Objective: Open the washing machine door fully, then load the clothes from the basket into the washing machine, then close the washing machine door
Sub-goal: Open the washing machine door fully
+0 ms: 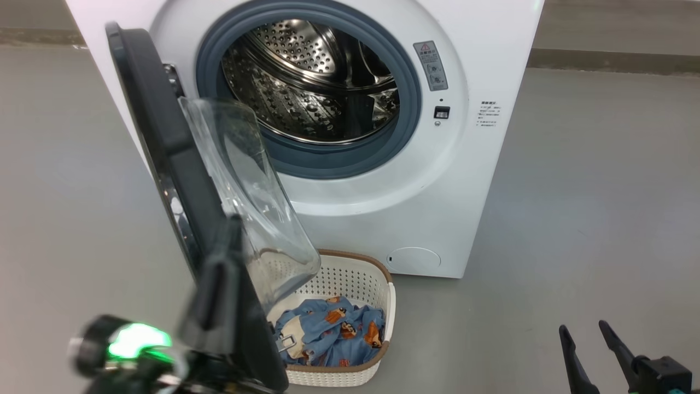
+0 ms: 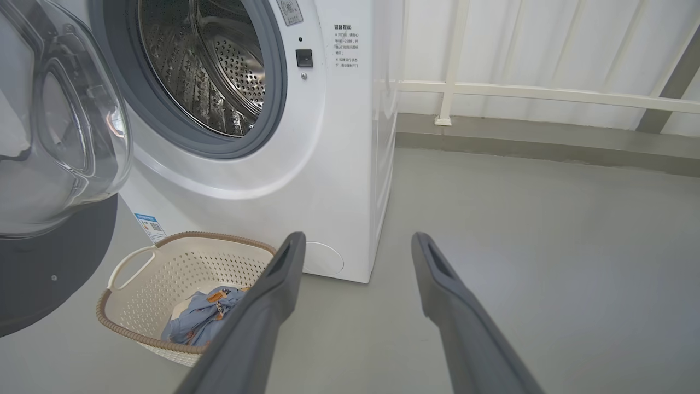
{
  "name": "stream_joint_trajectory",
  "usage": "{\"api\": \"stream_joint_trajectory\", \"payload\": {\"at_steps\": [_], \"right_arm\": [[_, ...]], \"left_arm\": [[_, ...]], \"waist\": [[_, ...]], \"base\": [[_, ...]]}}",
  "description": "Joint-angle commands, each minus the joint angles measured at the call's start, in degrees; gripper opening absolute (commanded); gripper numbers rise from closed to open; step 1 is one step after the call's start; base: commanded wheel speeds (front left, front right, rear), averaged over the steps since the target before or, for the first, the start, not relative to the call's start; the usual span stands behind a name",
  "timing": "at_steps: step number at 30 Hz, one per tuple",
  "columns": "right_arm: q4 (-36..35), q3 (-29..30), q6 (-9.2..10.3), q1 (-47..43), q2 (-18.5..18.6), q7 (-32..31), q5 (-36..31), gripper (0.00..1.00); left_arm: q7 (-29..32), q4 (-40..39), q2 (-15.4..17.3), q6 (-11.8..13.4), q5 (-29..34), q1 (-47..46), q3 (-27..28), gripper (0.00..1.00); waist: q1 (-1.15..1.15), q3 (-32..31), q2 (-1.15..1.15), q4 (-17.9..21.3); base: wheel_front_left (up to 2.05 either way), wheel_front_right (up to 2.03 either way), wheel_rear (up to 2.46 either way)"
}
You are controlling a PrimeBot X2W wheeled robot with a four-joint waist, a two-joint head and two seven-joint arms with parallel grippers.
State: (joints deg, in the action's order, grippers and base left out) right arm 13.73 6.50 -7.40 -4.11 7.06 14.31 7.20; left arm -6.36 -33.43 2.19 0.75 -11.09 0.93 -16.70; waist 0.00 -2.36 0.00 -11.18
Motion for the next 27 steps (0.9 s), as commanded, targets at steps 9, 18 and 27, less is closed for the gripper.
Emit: {"api": "stream_joint_trajectory", "payload": {"at_steps": [9,18,27], "right_arm": [[-0.67,-0.63,-0.09,-0.51,0.12,0.69,-0.17,1.0],[-0.19,-0.32,-0.09,-1.07,-0.12,0.69,-0.31,1.0],[-0.43,0.06,-0.09,-1.18,0.03,0.69,-0.3,1.0]], "left_arm": [[8.0,5.27,0.7,-0.96,-8.22,1.82,-8.05,0.0],[12.12,12.34,1.88,0.07,-12.8,4.99,-8.56,0.0],[11.1,16.09,2.19,1.66,-12.46,5.36,-7.53,0.0]], "waist": [[0.0,-0.82,0.0,-0.75],[0.0,-1.08,0.0,-1.22],[0.0,-0.44,0.0,-2.1]], "base": [[0.0,0.0,0.0],[0.0,0.0,0.0],[0.0,0.0,0.0]]}}
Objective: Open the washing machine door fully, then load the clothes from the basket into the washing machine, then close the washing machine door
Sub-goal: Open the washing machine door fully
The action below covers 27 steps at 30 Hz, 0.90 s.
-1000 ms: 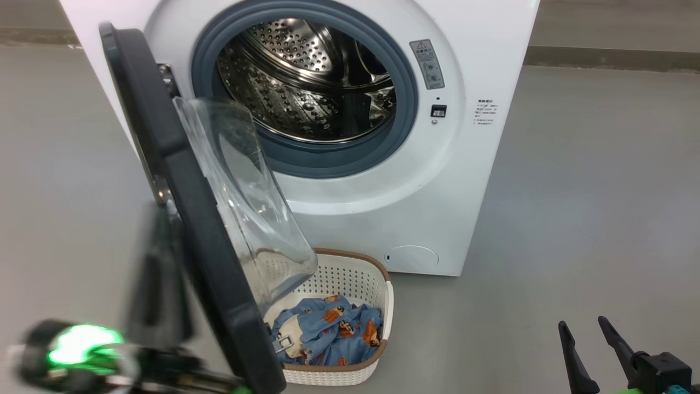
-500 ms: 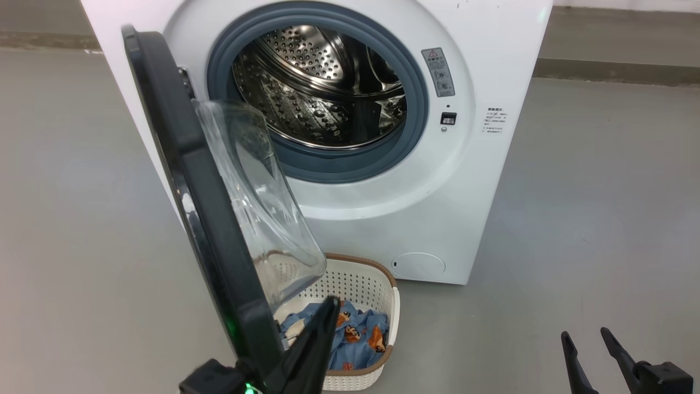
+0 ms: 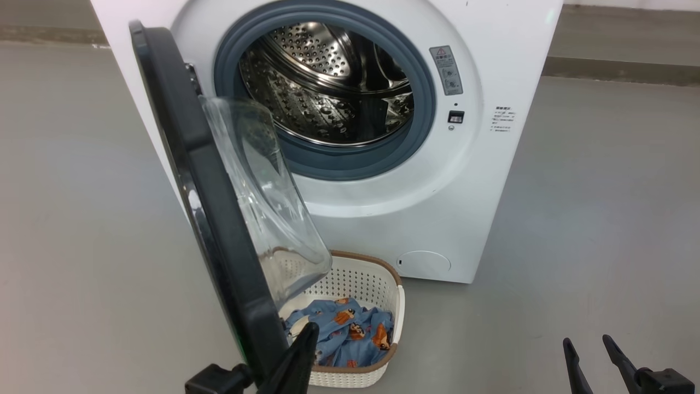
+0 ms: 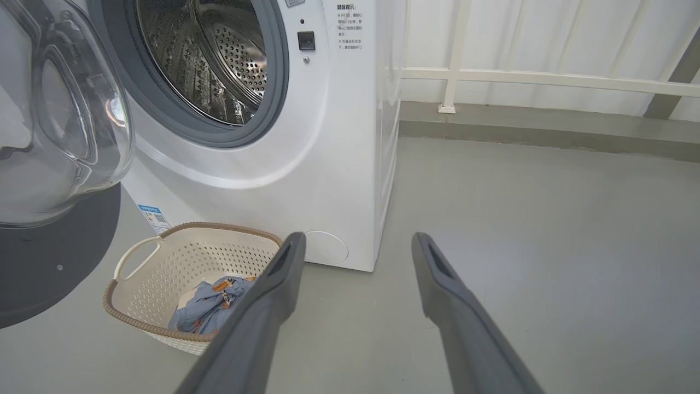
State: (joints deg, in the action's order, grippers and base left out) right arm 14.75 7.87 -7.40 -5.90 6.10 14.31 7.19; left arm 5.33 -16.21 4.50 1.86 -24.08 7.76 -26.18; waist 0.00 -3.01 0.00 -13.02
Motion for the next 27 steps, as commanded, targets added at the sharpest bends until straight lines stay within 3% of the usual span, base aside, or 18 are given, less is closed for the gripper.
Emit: {"api": "stream_joint_trajectory", "payload": {"at_steps": [1,12,27], "right_arm": [[-1.43,-1.28,-0.09,0.56,1.01,0.69,-0.31,1.0],[-1.32,-0.91,-0.09,0.52,0.85,0.69,-0.51,1.0],[-1.22,-0.95,-0.09,0.18,0.28,0.69,-0.51,1.0]], "left_arm": [[-0.71,-0.99,-0.11,0.75,0.65,-1.54,2.06,0.0],[-3.14,1.0,-0.54,3.95,1.3,-2.82,3.95,0.0],[-4.87,2.38,-0.76,6.25,0.76,-3.89,5.42,0.0]], "waist": [[0.0,0.32,0.0,-0.43],[0.0,0.76,0.0,-3.15],[0.0,0.71,0.0,-7.2]], "base": [[0.0,0.0,0.0],[0.0,0.0,0.0],[0.0,0.0,0.0]]}}
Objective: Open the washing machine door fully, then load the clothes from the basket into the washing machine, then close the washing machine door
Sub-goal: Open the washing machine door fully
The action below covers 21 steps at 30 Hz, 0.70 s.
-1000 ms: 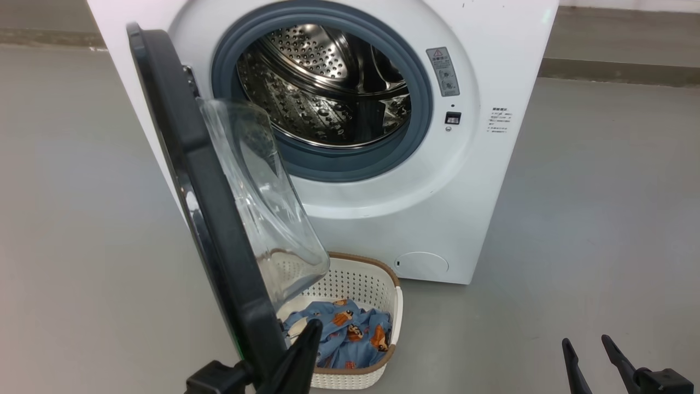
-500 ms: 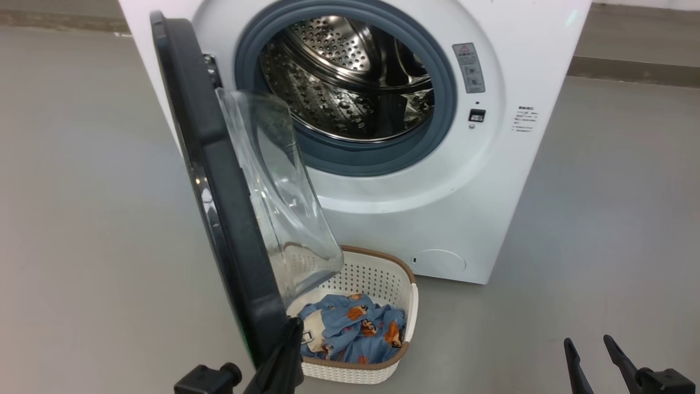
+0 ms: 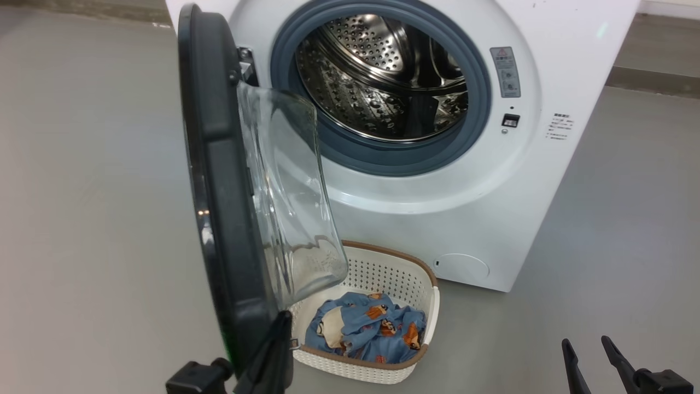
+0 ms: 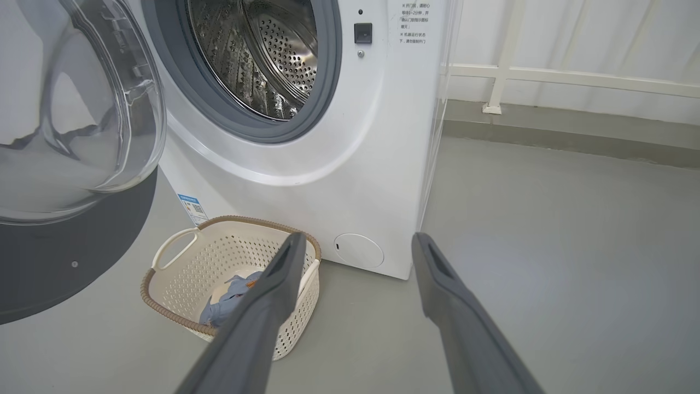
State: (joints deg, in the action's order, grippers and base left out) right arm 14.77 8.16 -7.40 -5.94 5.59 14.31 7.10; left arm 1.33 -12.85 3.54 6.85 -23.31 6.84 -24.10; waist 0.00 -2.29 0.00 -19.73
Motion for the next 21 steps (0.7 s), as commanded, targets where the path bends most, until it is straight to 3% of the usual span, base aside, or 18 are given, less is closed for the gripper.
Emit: {"api": "stream_joint_trajectory", "payload": {"at_steps": [1,11,21], "right_arm": [[-1.22,-1.24,-0.09,0.15,0.69,0.69,-0.41,1.0],[-0.91,-1.42,-0.09,0.28,0.12,0.69,-0.28,1.0],[-0.78,-2.13,-0.09,0.48,-0.09,0.69,-0.04,1.0]], "left_arm": [[-1.0,-0.92,0.3,1.5,0.04,-3.0,3.68,0.0],[-3.59,1.16,1.78,4.66,-0.69,-4.28,10.54,0.0],[-7.01,8.2,2.75,6.75,-2.52,-8.37,17.19,0.0]], "waist": [[0.0,0.02,0.0,-0.82],[0.0,0.3,0.0,-3.78],[0.0,0.53,0.0,-4.56]], "base": [[0.0,0.0,0.0],[0.0,0.0,0.0],[0.0,0.0,0.0]]}}
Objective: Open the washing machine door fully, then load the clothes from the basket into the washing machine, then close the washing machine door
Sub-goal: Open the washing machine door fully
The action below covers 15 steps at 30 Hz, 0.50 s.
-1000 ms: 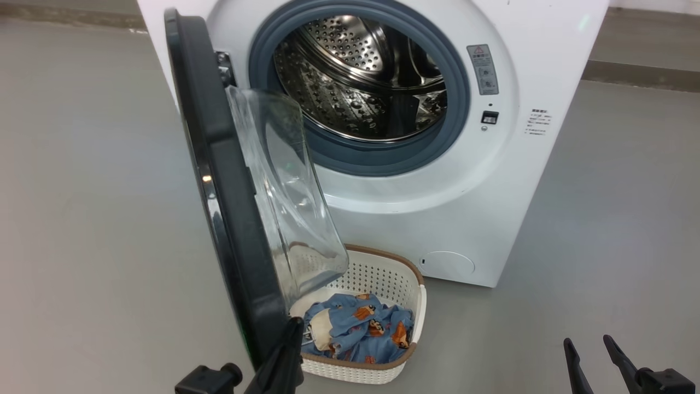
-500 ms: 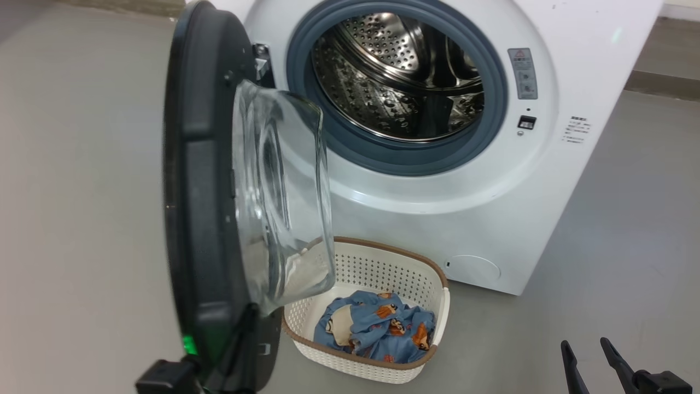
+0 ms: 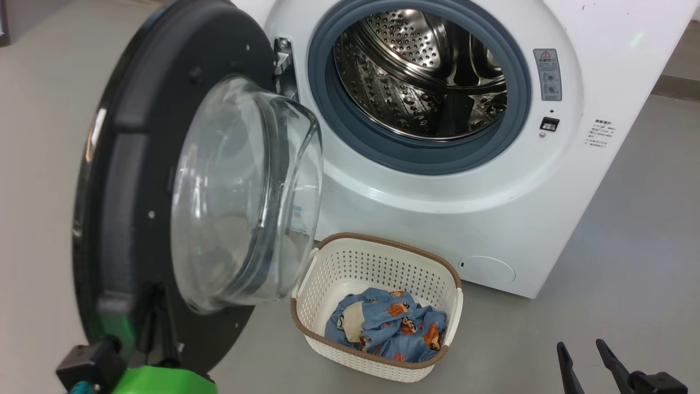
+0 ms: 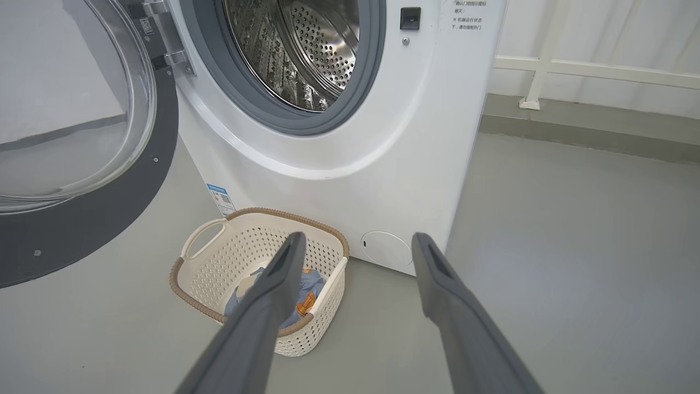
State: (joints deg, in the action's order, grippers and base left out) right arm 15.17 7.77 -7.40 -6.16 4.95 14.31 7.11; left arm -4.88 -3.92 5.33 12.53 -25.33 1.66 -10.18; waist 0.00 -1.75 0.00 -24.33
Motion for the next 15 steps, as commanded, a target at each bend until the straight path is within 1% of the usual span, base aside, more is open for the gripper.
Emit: {"api": "stream_joint_trajectory", "payload": {"at_steps": [1,8,9,15], "right_arm": [[-1.16,-1.88,-0.09,0.7,0.56,0.69,-0.03,1.0],[-0.95,-2.47,-0.09,0.91,1.1,0.69,0.18,1.0],[-0.95,-2.47,-0.09,0.91,1.1,0.69,0.18,1.0],[-0.77,-2.93,-0.09,0.8,1.26,0.69,0.25,1.0]], "left_arm": [[-1.4,0.33,1.13,1.3,-0.4,-3.75,3.83,0.0],[-5.15,9.15,1.93,1.82,-1.2,-8.23,7.32,0.0],[-5.15,9.15,1.93,1.82,-1.2,-8.23,7.32,0.0],[-8.64,16.96,3.38,1.73,-2.12,-12.17,11.69,0.0]], "waist": [[0.0,-0.02,0.0,0.11],[0.0,-0.08,0.0,1.09],[0.0,-0.08,0.0,1.09],[0.0,-0.27,0.0,2.28]], "base": [[0.0,0.0,0.0],[0.0,0.0,0.0],[0.0,0.0,0.0],[0.0,0.0,0.0]]}}
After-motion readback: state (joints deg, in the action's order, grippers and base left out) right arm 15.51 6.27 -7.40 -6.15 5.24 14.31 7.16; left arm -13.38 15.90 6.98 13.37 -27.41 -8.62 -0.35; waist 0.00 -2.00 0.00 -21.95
